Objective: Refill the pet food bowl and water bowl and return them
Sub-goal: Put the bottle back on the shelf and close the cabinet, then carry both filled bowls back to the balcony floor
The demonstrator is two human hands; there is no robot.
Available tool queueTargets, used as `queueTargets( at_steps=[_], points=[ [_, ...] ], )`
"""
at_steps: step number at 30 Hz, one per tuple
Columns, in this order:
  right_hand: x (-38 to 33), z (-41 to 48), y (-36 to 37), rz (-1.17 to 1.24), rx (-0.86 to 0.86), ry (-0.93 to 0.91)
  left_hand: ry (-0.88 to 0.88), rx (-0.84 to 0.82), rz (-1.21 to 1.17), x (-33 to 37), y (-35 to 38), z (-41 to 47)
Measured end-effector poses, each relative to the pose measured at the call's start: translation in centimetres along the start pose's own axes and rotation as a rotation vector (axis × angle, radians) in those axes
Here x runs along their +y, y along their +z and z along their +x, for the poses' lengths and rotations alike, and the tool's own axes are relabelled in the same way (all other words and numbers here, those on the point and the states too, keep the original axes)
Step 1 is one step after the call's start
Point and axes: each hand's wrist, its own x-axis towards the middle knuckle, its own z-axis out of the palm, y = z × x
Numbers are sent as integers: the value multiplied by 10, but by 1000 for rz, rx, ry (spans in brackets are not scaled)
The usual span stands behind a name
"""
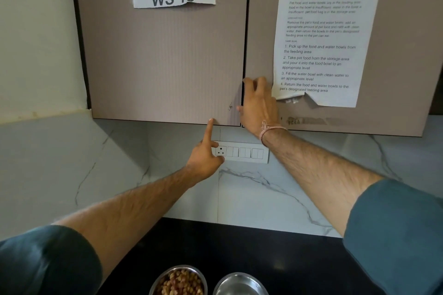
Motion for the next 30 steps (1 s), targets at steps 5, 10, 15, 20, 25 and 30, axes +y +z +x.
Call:
queueTargets(
  at_steps=[5,10,15,20,25,30],
  points=[
    [3,-38,10,74,-8,17,-90,-40,-29,-26,-8,-23],
    [12,-94,35,92,-97,105,-220,-82,-63,-73,-3,-58],
    [23,-158,63,132,-236,252,-374,-107,-88,-133,12,-92],
    [33,-230,90,161,-407,409,-616,-143,-101,-190,25,-127],
    [48,-305,119,204,-638,592,-841,-154,-18,-239,42,-166],
    [58,-378,147,263,-789,825,-988,-125,16,-273,65,-205]
  ],
)
